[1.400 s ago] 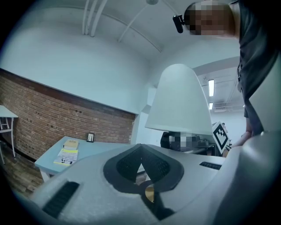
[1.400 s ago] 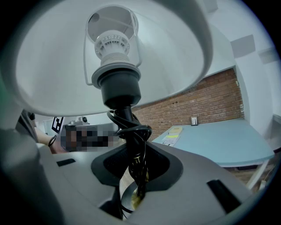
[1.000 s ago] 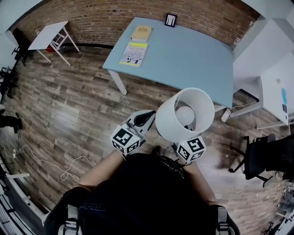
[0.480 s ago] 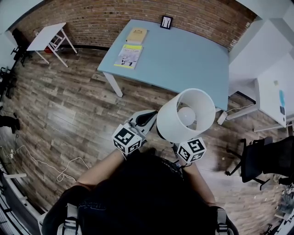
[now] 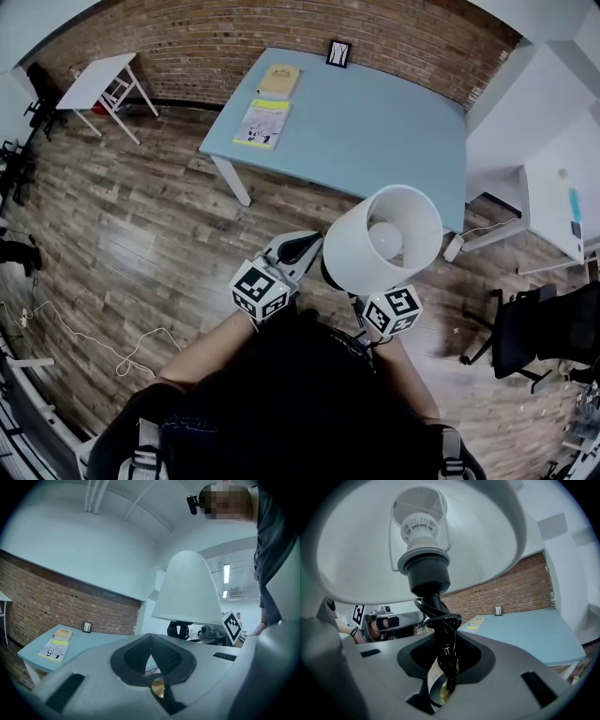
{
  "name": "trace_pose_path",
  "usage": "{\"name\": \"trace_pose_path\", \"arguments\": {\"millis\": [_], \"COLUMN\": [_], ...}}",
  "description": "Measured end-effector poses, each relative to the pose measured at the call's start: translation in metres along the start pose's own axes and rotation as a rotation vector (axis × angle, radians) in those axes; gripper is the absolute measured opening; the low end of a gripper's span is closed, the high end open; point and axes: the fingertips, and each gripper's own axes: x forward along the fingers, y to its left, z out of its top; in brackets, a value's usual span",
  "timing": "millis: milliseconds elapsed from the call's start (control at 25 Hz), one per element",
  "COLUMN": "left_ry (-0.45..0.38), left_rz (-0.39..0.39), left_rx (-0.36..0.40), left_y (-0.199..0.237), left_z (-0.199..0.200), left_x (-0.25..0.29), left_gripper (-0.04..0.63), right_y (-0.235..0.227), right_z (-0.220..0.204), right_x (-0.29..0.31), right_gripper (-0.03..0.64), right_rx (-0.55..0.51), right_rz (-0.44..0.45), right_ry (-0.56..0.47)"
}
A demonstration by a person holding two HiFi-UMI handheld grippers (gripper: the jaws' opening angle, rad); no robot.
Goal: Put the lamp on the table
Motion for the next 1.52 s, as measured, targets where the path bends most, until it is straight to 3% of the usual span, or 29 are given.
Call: {"name": "trace_pose_path", "arguments": {"millis": [840,1200,1520], "left_ry": [0.002,0.015,0.025], "left_rz": [-0.048,-0.079,-0.1], "left_rx": [0.009,0.01,-0.012], "left_y": [0.056,0.104,0.172], "left_z": [0.008,0.012,0.017], "left_x": [0.045,0.077,0.105], "left_gripper": [0.009,0.009,0.009], "right_y": [-0.042,-0.073,-0.103], "right_z": [0.018,0.03,0.046], "right_x": [0.051,0.093,0.154], "right_gripper": [0.094,0.094,0.094], "right_rx": [0.003,0.023,0.031], "right_rz": [-0.053,-0.091,-0.13], "right_ry": [-0.009,-0.021,-0.024]}}
